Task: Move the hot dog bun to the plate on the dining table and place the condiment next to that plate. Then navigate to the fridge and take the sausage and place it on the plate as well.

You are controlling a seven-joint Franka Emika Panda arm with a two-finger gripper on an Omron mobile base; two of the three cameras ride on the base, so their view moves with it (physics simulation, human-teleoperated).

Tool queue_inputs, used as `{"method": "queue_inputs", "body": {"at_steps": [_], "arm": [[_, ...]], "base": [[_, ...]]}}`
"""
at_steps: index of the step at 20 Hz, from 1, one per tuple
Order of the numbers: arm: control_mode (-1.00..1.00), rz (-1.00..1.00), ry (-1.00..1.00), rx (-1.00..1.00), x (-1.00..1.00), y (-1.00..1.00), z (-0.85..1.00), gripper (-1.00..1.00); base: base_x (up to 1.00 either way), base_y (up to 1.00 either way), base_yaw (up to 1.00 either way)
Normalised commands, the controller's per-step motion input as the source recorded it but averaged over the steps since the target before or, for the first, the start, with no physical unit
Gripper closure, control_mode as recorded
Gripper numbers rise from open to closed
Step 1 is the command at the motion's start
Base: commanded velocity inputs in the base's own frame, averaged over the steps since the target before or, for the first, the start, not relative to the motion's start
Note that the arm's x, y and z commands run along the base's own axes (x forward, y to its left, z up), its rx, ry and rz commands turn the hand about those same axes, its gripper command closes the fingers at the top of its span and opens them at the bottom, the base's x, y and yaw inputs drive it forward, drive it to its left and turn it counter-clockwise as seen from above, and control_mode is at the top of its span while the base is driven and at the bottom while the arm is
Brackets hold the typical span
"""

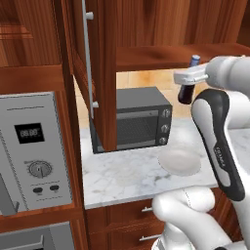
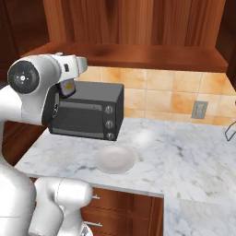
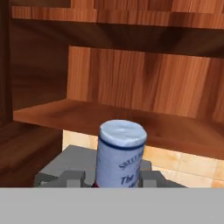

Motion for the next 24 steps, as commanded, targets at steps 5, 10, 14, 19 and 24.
{"method": "queue_inputs", "body": {"at_steps": [5, 10, 14, 19, 24], "arm": [[-1.0, 0.07, 0.0, 0.0, -0.36, 0.0, -0.67, 1.0], [1.0, 0.0, 0.0, 0.0, 0.0, 0.0, 0.0, 1.0], [1.0, 0.0, 0.0, 0.0, 0.0, 0.0, 0.0, 1.0], [1.0, 0.0, 0.0, 0.0, 0.0, 0.0, 0.0, 1.0], [1.0, 0.0, 0.0, 0.0, 0.0, 0.0, 0.0, 1.0]], "base": [[0.0, 0.0, 0.0], [-0.94, 0.0, 0.06], [-1.0, 0.16, 0.36], [-0.85, 0.4, 0.68], [-0.52, 0.55, 0.74]]}}
